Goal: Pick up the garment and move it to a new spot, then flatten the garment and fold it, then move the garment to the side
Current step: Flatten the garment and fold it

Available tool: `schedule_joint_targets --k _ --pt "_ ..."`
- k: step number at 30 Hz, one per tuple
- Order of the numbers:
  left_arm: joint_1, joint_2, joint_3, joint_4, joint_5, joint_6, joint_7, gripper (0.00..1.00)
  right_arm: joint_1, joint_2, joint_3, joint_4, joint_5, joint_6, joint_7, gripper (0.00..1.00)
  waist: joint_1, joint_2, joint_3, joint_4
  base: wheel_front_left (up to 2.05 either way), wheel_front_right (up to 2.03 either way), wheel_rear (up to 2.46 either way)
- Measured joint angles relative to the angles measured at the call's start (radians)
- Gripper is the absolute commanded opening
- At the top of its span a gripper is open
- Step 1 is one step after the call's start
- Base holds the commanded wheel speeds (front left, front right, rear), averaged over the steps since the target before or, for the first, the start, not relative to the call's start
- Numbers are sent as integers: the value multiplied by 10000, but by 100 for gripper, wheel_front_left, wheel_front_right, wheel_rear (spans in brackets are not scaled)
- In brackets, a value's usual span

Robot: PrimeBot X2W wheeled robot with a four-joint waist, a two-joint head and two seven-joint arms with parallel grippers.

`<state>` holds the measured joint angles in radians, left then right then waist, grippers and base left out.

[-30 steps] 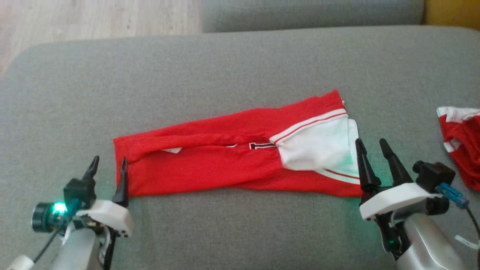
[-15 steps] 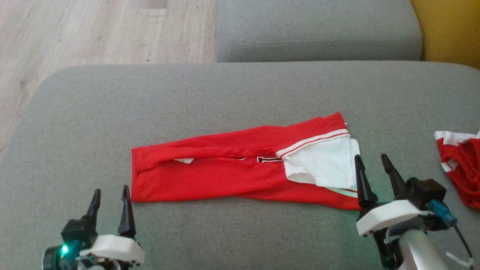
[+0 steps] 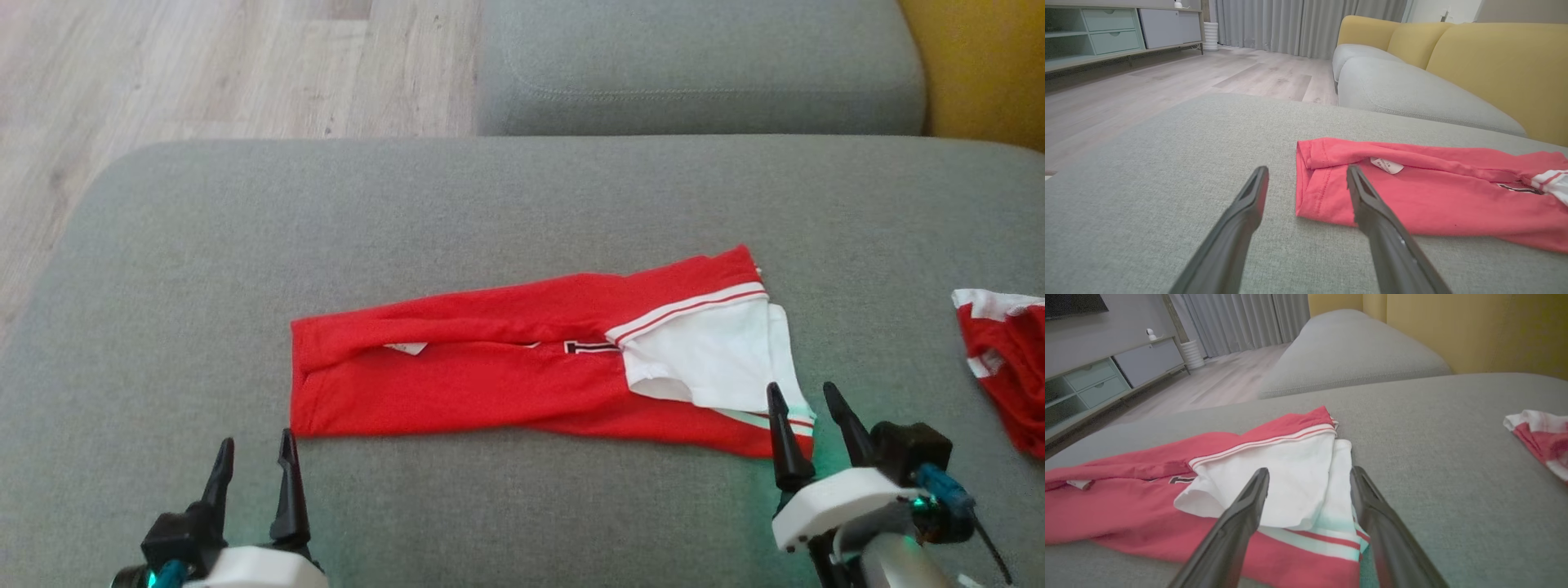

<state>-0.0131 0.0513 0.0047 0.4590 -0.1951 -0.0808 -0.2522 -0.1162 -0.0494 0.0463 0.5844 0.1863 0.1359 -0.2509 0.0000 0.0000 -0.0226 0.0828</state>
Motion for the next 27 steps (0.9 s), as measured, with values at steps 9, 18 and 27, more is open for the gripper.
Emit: schedule_joint_targets --k 9,18,27 --pt "-198 -13 -407 102 -104 -176 0 100 -1951 10 -679 2023 -391 0 2 100 2 0 744 348 0 0 0" --pt "-693 -46 -792 182 -535 -75 0 100 -3371 -35 -2194 4520 -1101 0 29 100 2 0 1496 840 0 0 0" --pt "-887 -48 -1009 180 -633 15 0 100 -3886 -290 -4 5183 1325 -46 -82 100 0 0 1634 1184 0 0 0"
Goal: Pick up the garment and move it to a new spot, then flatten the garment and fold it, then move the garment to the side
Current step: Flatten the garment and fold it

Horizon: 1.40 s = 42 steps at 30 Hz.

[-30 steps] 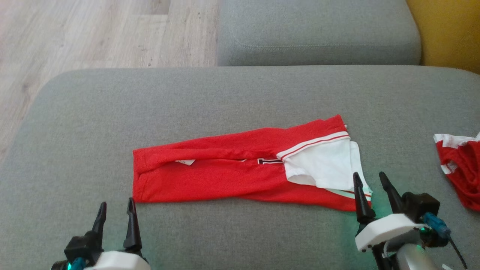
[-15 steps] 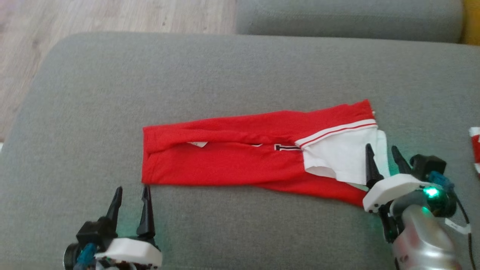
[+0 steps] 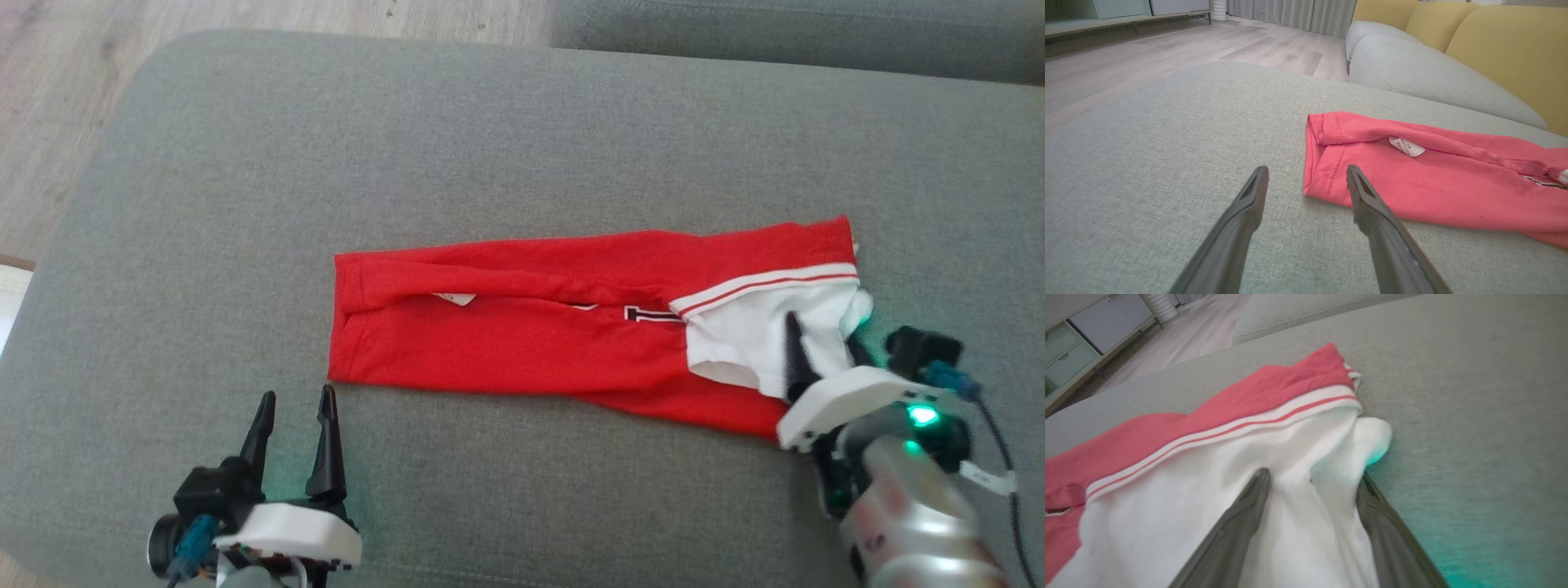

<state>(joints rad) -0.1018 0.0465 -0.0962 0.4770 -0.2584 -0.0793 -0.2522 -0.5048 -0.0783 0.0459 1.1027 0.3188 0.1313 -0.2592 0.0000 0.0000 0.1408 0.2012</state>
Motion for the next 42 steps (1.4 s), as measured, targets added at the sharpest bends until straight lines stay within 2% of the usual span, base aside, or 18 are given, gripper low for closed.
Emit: schedule_joint_targets --k 1,2,3,4,10,13,18,22,23,24,26,31,34,38,42 --pt "5 -8 -8 2 0 0 0 100 40 4 456 -84 420 0 44 100 0 0 -28 6 0 0 0" --pt "8 -6 -6 4 0 0 0 100 63 15 807 -176 706 0 92 83 0 0 -52 0 0 0 0" --pt "8 -4 -6 2 -2 0 0 100 77 17 1058 -219 965 0 117 34 0 0 -76 -8 0 0 0" --pt "11 -4 -12 4 -21 0 0 100 78 17 1233 -224 1152 0 128 0 0 0 -99 -21 0 0 0" --pt "65 -6 -50 21 -148 -2 0 100 92 -100 1361 -38 1461 2 113 0 0 0 -265 -174 0 0 0" --pt "104 0 -182 52 -148 -17 0 100 134 -518 924 58 1453 2 113 0 0 0 -412 -282 0 0 0" --pt "468 -2 -531 59 -412 -92 0 100 686 -1429 -247 -821 1001 2 111 0 0 0 -712 -539 0 0 0" --pt "700 2 -857 119 -562 -92 0 100 1007 -1198 -355 -2015 631 2 111 0 0 0 -915 -754 0 0 0" --pt "697 2 -978 125 -600 -92 0 100 1064 -1035 -240 -2357 623 2 111 0 0 0 -955 -787 0 0 0" --pt "692 4 -1110 136 -633 -90 0 100 1115 -621 268 -2980 727 2 109 0 0 0 -1024 -806 0 0 0" --pt "686 4 -1317 192 -679 -88 0 100 1145 -270 1030 -3476 1028 2 96 0 -1 0 -1056 -736 0 0 0" --pt "679 12 -1674 343 -671 -92 0 100 1302 94 2924 -3963 2383 2 96 0 0 0 -1085 -249 0 0 0" --pt "672 12 -1743 362 -658 -96 0 100 1274 94 3373 -3971 2773 2 96 0 0 0 -1087 40 0 0 0" --pt "654 15 -1983 385 -642 -104 0 100 1140 102 3983 -3689 3160 2 96 0 0 0 -1080 766 0 0 0" --pt "646 23 -2109 441 -577 -178 0 100 745 104 4171 -3254 3273 2 94 0 -1 0 -1054 1539 0 0 0"
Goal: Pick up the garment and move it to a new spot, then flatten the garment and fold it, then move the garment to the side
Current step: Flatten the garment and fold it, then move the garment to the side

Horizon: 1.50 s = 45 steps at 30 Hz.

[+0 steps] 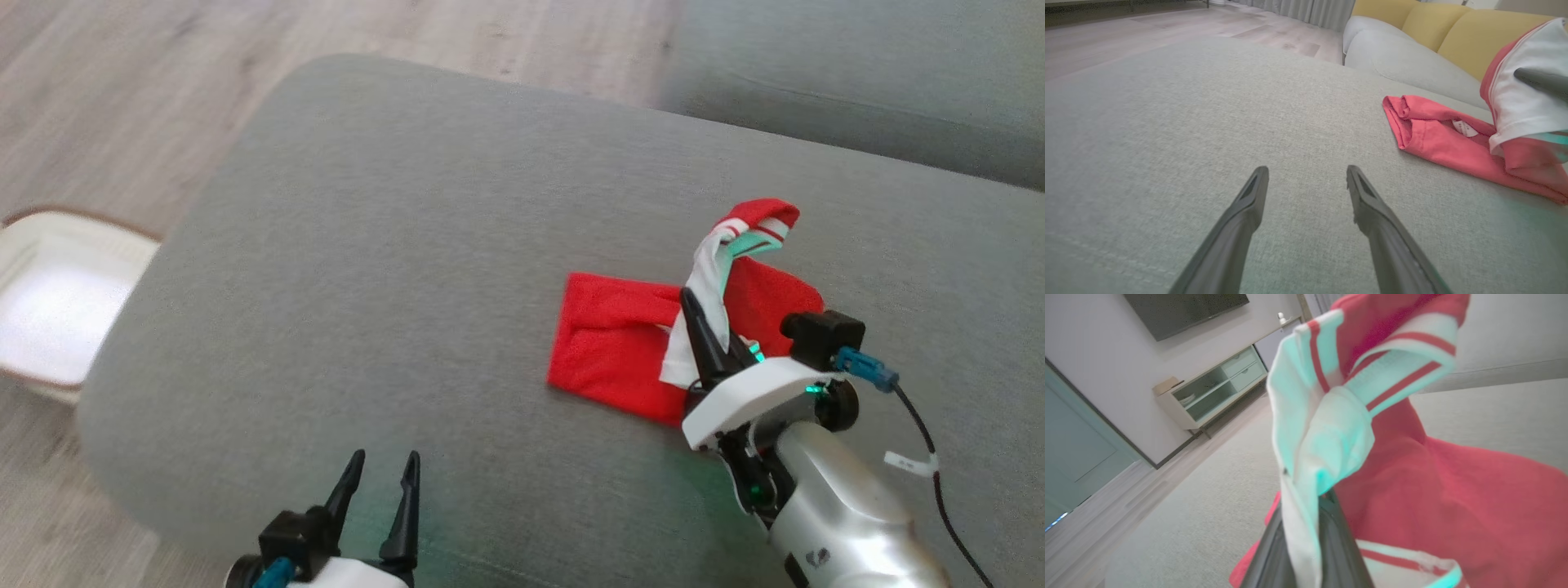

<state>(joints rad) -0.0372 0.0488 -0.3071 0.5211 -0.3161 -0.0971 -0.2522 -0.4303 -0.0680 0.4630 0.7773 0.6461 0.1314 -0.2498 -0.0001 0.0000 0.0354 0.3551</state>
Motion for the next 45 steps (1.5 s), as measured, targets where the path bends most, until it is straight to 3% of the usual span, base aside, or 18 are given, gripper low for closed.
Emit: schedule_joint_targets --k 3,4,5,8,12,21,26,33,45 --pt "-25 0 -117 4 -4 -2 0 100 -195 -2 153 121 153 0 0 0 0 0 30 522 0 0 0" --pt "-35 0 -127 4 -12 0 0 100 -226 6 222 161 188 0 0 82 0 0 43 672 0 0 0" --pt "-43 0 -130 4 -12 0 0 100 -264 8 334 215 263 0 0 100 0 0 57 800 0 0 0" --pt "-48 2 -111 2 -12 10 0 100 -318 40 443 288 351 0 0 100 0 0 92 973 0 0 0" --pt "-48 0 -13 -10 -10 19 0 100 -304 71 -35 265 -90 0 0 100 1 0 38 685 0 0 0" --pt "-56 0 445 -104 102 88 0 100 949 79 -3191 -529 -2581 0 -8 100 0 0 -267 -704 0 0 0" --pt "-207 -6 757 -238 311 199 0 100 1874 90 -4305 -1202 -3772 0 -8 100 0 0 -375 -1496 0 0 0" --pt "-124 -4 1285 -460 838 535 0 100 2694 144 -4706 -1824 -4447 0 -8 100 0 0 -590 -2222 0 0 0" --pt "882 0 1473 -938 1118 633 0 100 3508 219 -4838 -2138 -4523 0 -8 100 0 0 -930 -2373 0 0 0"
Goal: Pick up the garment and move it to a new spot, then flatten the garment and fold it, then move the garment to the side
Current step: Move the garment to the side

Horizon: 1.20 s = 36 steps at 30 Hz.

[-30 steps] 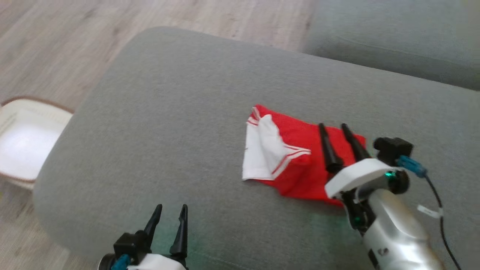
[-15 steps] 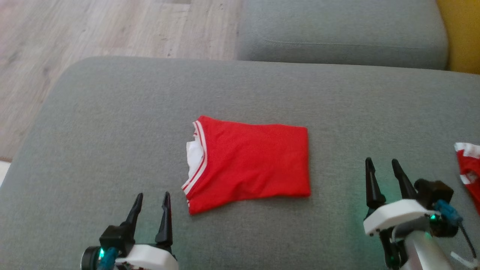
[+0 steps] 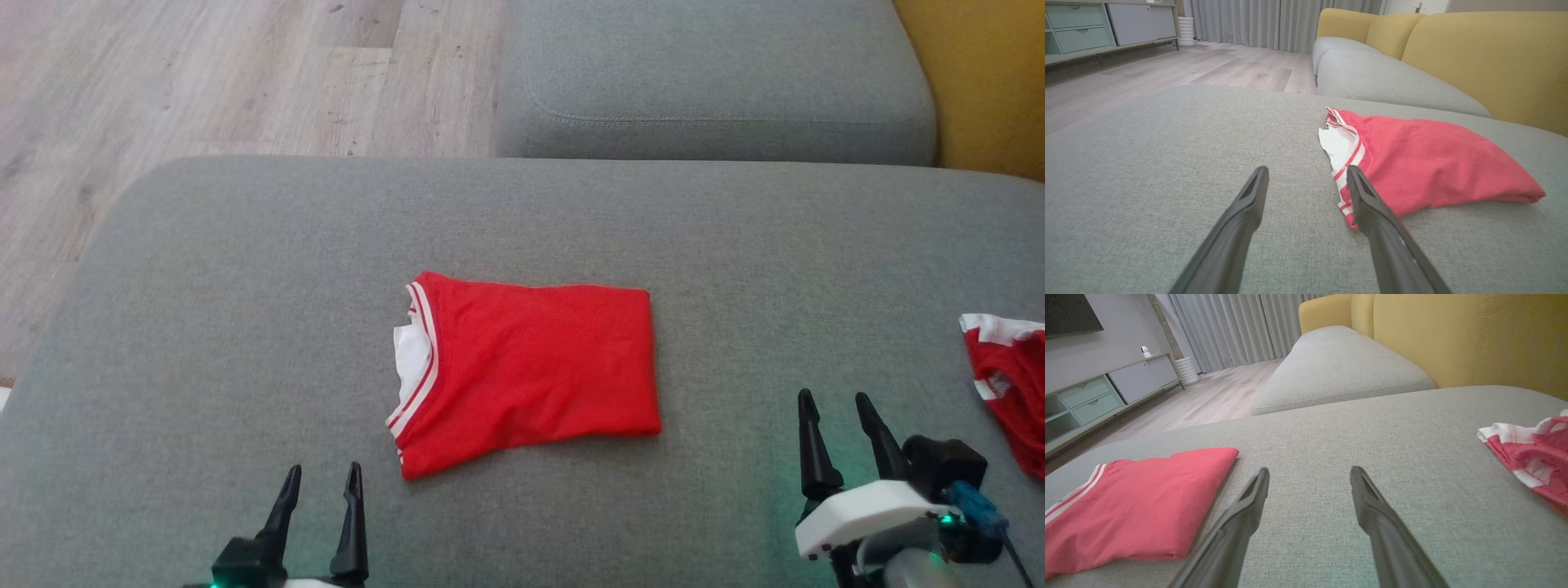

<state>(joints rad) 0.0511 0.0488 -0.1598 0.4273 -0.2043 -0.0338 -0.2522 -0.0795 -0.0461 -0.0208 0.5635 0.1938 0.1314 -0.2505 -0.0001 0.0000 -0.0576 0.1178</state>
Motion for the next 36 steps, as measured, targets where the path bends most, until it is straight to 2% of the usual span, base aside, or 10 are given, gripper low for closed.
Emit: schedule_joint_targets --k 6,12,17,24,25,26,27,31,36 --pt "-42 0 -46 -44 33 -36 0 100 -5 0 268 105 174 0 0 100 1 0 116 253 0 0 0" --pt "-143 0 -535 -33 -313 -184 0 100 -699 15 1446 1419 945 0 0 100 1 0 414 941 0 0 0" --pt "-458 15 -978 -52 -345 -226 0 100 -1943 2 1308 2255 1053 0 0 100 1 0 670 1636 0 0 0" --pt "-663 8 -1170 -35 -435 -280 0 100 -3238 -19 761 4811 894 0 0 100 2 0 1167 2825 0 0 0" --pt "-662 10 -1158 -27 -435 -282 0 100 -3318 -13 721 5173 861 0 -59 92 2 0 1238 2940 0 0 0" --pt "-662 10 -1143 -27 -437 -282 0 100 -3439 -27 708 5434 865 0 -153 14 1 0 1305 3026 0 0 0" --pt "-662 12 -1118 -31 -437 -280 0 100 -3613 -50 709 5659 888 0 -186 0 1 0 1373 3080 0 0 0" --pt "-660 6 -1024 -61 -443 -286 0 100 -3991 -107 1024 5777 1310 0 -178 0 3 0 1481 2885 0 0 0" --pt "-655 10 -965 -111 -441 -295 0 100 -3491 13 1423 4855 1513 0 -75 0 2 0 1421 1967 0 0 0"
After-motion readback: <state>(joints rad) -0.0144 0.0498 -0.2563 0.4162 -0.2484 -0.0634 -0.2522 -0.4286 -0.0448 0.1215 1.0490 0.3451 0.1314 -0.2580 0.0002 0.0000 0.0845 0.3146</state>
